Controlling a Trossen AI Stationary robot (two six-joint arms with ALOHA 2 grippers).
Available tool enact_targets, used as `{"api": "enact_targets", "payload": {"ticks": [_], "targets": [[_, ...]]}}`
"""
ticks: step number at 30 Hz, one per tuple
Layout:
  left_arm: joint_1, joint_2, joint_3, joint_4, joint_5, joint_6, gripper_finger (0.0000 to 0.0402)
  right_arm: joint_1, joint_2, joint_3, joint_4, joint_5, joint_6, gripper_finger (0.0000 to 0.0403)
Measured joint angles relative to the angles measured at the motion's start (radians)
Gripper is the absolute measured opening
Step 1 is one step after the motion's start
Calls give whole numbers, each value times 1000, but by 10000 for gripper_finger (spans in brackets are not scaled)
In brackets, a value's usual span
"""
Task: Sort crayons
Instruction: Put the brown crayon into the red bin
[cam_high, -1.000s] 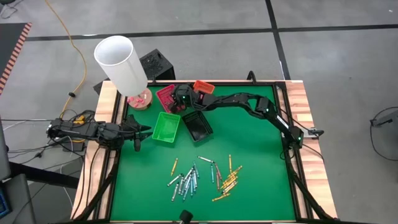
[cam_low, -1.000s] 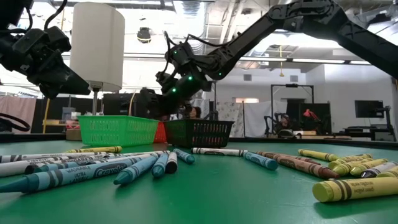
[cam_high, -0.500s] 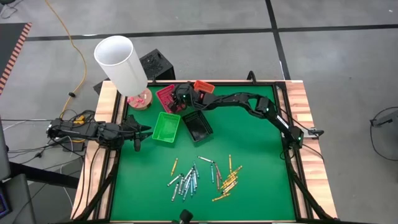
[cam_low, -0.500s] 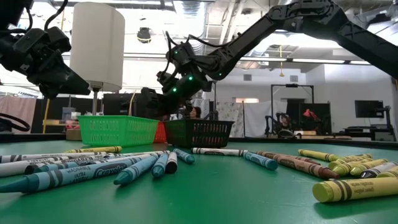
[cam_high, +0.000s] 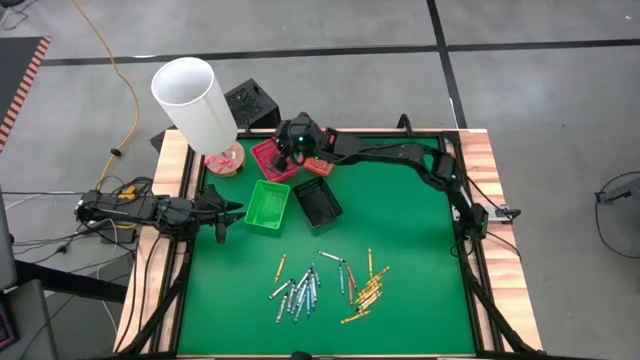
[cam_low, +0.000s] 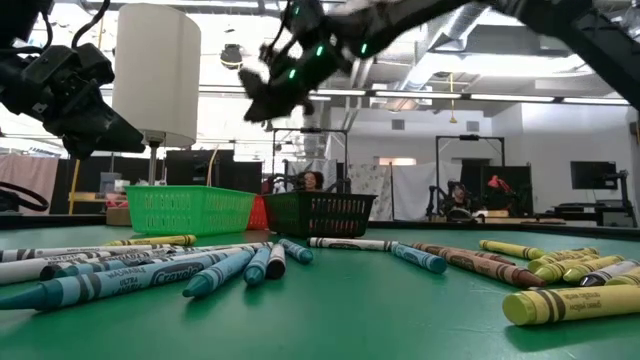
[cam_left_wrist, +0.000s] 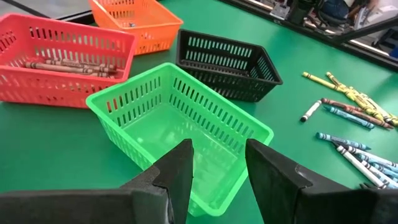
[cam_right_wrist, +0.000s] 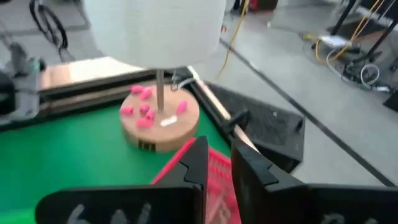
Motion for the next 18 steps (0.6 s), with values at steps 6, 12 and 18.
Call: {"api": "enact_targets", "payload": {"ticks": [6, 12, 18], "targets": [[0, 0, 0, 0, -6, -1, 137, 11, -139, 0, -258, 0, 83, 66], [0, 0, 0, 0, -6, -17, 137, 14, -220, 0, -564, 2, 158, 66], [0, 0, 0, 1, -6, -27, 137, 38, -233, -4, -855, 4, 227, 66]]}}
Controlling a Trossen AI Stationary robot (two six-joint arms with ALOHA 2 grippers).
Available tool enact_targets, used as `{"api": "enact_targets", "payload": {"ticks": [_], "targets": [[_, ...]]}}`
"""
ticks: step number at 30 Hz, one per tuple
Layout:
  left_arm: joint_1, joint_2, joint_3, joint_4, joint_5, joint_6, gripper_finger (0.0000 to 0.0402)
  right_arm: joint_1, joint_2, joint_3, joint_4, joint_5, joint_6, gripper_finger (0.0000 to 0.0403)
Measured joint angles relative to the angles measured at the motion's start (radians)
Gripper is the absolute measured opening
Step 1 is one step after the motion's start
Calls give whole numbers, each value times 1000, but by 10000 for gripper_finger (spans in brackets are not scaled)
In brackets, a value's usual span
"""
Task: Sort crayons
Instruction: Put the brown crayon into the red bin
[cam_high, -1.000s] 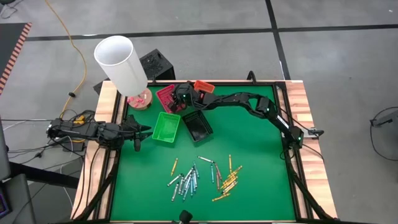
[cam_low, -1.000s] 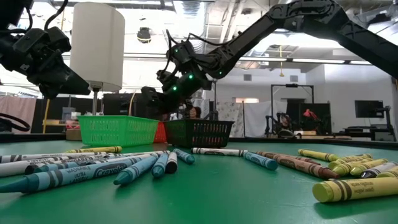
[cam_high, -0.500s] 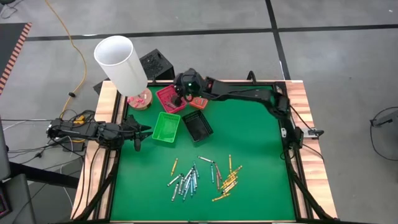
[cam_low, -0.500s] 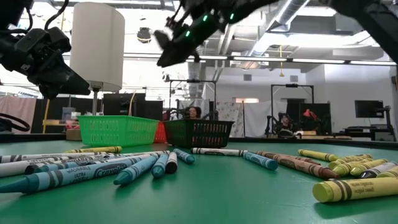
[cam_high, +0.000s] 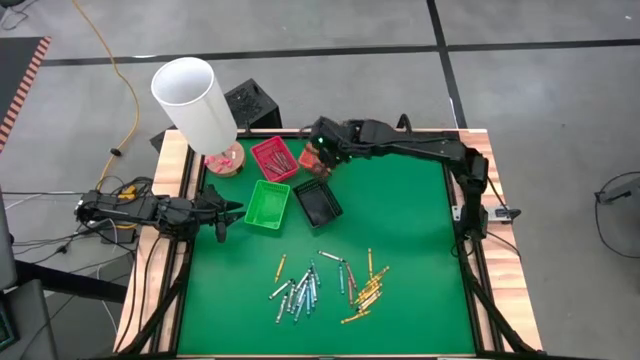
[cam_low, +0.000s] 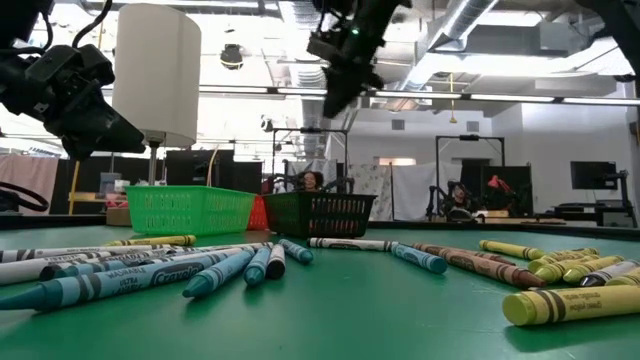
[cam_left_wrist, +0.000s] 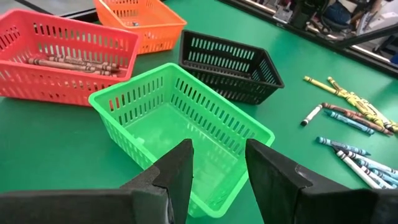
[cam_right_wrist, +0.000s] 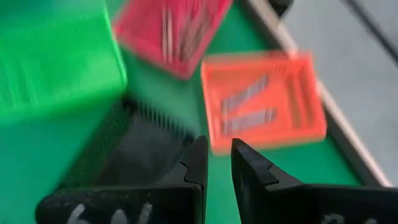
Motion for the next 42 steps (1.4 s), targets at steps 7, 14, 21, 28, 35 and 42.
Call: {"api": "enact_targets", "payload": {"ticks": [7, 14, 21, 28, 35, 42], "targets": [[0, 0, 0, 1, 0, -27, 137, 104, 0, -50, -281, 54, 89, 66], [0, 0, 0, 3, -1, -37, 137, 273, 0, -97, -413, 61, 267, 65], [0, 0, 0, 4, -1, -45, 137, 486, 1, -115, -455, 73, 494, 65], [0, 0, 0, 5, -1, -43, 137, 697, 1, -115, -486, 70, 810, 65], [0, 0, 0, 5, -5, -43, 137, 857, 1, -115, -499, 69, 1169, 65], [0, 0, 0, 6, -8, -27, 137, 927, 13, -116, -481, 86, 1328, 75]]}}
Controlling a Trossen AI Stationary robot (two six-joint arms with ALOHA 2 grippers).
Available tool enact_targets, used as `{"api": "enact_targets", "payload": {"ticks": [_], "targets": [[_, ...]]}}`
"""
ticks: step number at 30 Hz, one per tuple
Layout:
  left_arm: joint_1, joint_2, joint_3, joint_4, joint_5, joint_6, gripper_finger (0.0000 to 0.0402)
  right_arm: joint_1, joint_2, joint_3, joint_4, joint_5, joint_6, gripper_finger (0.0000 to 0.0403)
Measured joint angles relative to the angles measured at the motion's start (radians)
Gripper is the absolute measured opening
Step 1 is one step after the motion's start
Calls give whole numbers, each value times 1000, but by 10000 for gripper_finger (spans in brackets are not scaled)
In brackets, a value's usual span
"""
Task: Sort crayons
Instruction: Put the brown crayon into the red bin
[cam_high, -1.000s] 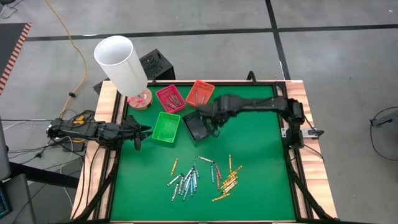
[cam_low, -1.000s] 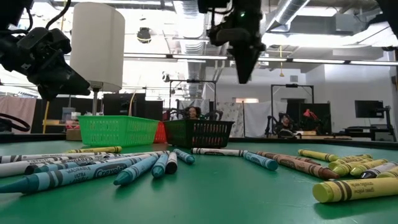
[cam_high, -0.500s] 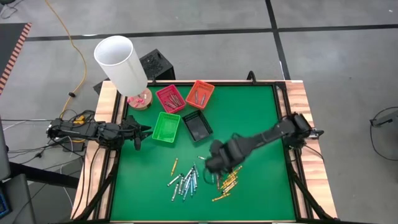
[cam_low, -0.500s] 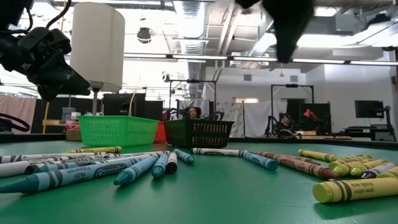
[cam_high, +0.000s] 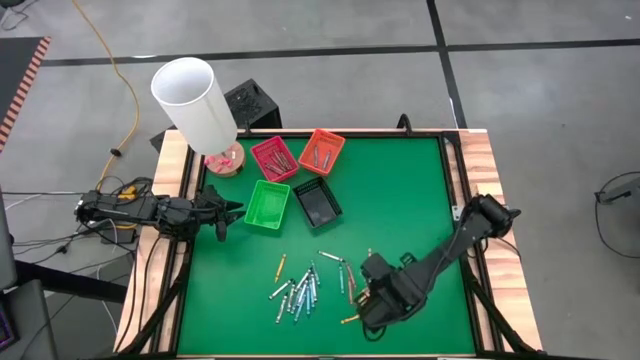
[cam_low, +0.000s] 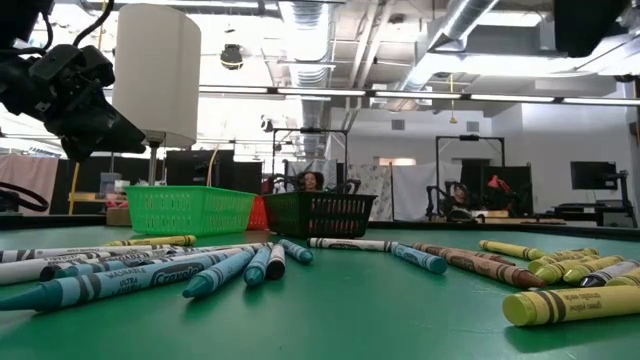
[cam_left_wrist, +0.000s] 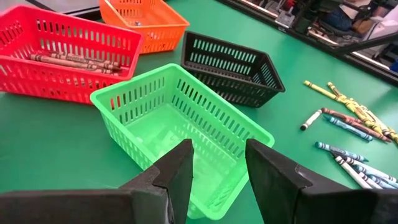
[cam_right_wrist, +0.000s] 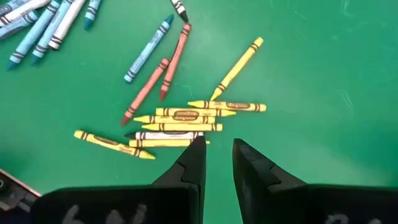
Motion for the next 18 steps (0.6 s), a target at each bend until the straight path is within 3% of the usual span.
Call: {"api": "enact_targets", "payload": {"ticks": [6, 12, 18], "targets": [[0, 0, 0, 0, 0, -5, 137, -35, 0, -80, 141, 39, -58, 116], [0, 0, 0, 0, 0, -9, 137, -121, 0, -209, 376, -13, -217, 162], [0, 0, 0, 0, 0, -14, 137, -185, 0, -304, 544, -16, -317, 175]]}}
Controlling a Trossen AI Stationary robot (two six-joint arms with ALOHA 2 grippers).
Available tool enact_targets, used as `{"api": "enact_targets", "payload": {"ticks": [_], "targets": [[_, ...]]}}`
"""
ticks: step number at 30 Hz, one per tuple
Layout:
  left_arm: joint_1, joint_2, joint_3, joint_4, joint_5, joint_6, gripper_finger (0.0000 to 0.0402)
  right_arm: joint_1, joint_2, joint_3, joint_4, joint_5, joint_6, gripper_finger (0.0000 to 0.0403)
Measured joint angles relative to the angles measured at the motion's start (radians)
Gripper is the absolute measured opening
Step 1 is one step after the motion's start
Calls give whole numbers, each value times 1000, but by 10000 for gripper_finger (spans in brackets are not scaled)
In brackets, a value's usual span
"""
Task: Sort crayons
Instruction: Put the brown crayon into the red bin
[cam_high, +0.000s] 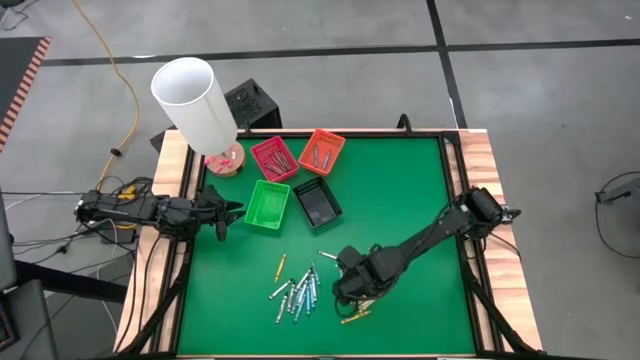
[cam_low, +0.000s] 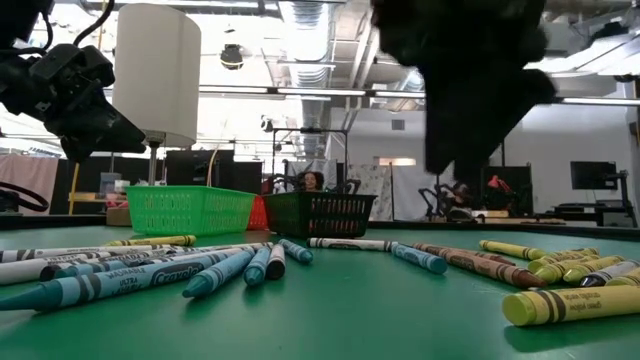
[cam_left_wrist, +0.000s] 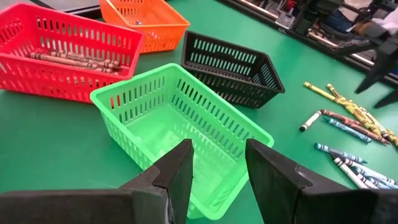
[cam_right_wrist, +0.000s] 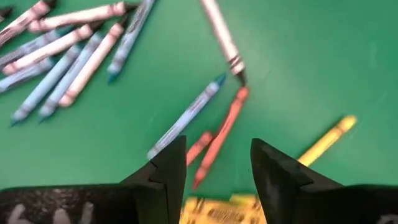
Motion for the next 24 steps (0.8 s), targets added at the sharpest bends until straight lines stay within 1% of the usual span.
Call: {"api": "enact_targets", "payload": {"ticks": [2, 6, 14, 24], "targets": [[0, 0, 0, 0, 0, -2, 137, -15, -2, -35, 42, 2, -7, 174], [0, 0, 0, 0, 2, -3, 137, -22, 0, -81, 64, 1, -7, 170], [0, 0, 0, 0, 2, -5, 137, -28, -3, -167, 233, 1, -1, 170], [0, 0, 0, 0, 1, -5, 137, -33, -2, -222, 267, 1, 1, 168]]}}
